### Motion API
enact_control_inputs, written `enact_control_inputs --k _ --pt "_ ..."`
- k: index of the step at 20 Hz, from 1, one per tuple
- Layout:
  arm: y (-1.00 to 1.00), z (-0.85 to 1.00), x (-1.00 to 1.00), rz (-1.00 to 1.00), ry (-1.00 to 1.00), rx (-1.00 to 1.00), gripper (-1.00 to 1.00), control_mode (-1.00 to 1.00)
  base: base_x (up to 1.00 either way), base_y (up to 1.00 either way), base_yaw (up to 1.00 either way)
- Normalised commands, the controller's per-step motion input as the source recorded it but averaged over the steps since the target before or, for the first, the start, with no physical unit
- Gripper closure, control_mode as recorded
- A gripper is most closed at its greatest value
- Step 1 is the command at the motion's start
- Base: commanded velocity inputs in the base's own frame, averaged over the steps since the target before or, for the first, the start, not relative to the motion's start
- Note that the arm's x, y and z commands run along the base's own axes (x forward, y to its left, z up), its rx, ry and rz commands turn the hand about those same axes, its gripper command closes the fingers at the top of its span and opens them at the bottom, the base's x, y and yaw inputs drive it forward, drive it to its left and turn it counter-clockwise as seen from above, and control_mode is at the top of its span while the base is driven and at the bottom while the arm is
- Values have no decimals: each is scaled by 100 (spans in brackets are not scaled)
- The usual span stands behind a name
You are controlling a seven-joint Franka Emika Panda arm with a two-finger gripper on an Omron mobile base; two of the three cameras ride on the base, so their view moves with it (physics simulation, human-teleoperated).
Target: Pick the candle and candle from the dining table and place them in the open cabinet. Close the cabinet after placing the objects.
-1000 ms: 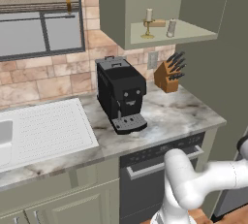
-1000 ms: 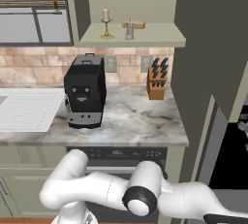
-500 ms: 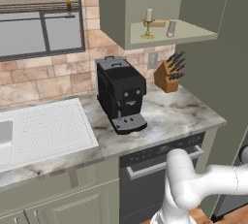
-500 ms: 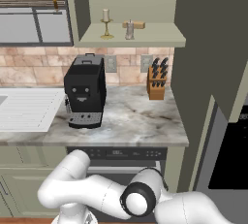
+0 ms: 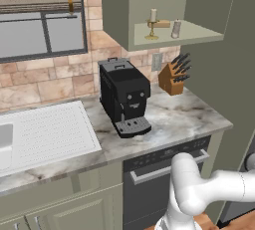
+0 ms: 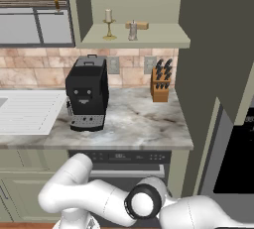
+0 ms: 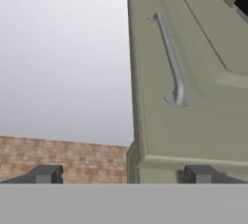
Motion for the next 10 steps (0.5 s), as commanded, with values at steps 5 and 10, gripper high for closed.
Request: enact_control_inputs --k 5,10 --pt "-25 0 25 0 0 -8 -100 -100 0 0 0" --pt "-48 0 6 0 0 -2 -100 -100 0 0 0"
